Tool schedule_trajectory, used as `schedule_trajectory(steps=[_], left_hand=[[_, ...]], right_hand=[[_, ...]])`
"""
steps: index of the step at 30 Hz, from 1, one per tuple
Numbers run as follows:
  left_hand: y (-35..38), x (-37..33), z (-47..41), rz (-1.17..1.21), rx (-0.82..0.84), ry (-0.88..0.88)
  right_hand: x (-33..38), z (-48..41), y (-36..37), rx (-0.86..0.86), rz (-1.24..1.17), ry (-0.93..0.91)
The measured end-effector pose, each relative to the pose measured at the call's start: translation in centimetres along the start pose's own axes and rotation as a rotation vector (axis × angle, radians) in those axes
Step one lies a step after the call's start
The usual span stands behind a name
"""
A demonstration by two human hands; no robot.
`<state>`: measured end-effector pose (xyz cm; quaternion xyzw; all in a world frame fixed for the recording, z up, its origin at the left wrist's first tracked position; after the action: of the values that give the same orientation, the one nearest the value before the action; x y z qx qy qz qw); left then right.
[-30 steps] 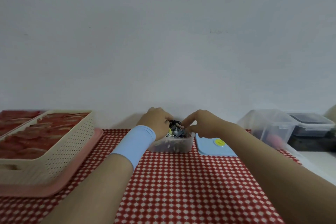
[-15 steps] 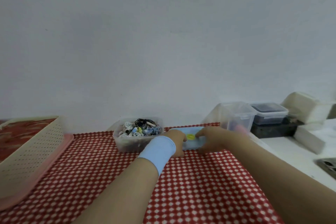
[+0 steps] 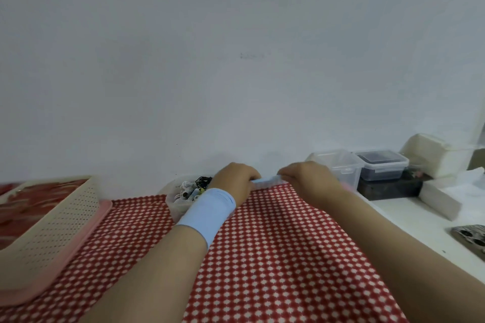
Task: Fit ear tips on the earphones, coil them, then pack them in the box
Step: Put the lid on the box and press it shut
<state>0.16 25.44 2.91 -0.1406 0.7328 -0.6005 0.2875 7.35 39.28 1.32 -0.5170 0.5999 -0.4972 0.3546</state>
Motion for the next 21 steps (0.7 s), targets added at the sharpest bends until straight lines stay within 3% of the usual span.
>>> schedule_trajectory(steps=[5,9,16,21], left_hand=[[-4.7,1.8,2.2,0.143,-0.177,-0.008],[-7.8,4.4,3.8,0.173,-0.286,-0.018],[-6.0,12.3,5.9,0.077,-0.173,-0.212],[-4.1,15.1,6.8,0.074,-0.16,-0.269]], right_hand=[[3.1,-0.3,-3.9,-0.285,-0.207,-0.159],[6.5,-1.0,-6.2,-0.393,-0.299,-0.191],[13.6,-3.3,-2.0,-0.118,-0.337,-0.248],[14.8,-4.0,1.6,-0.071,-0.39,-0.165]])
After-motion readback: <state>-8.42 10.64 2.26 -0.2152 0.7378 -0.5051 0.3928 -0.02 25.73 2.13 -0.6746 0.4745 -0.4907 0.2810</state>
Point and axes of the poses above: each hand's wrist, its own z-axis away from the middle knuckle, its own y-axis out of the palm, x = y × z, the point moved 8 cm from there along -z, towards the middle knuckle, and after that the axes turned 6 degrees about x, right-handed, at the moved point
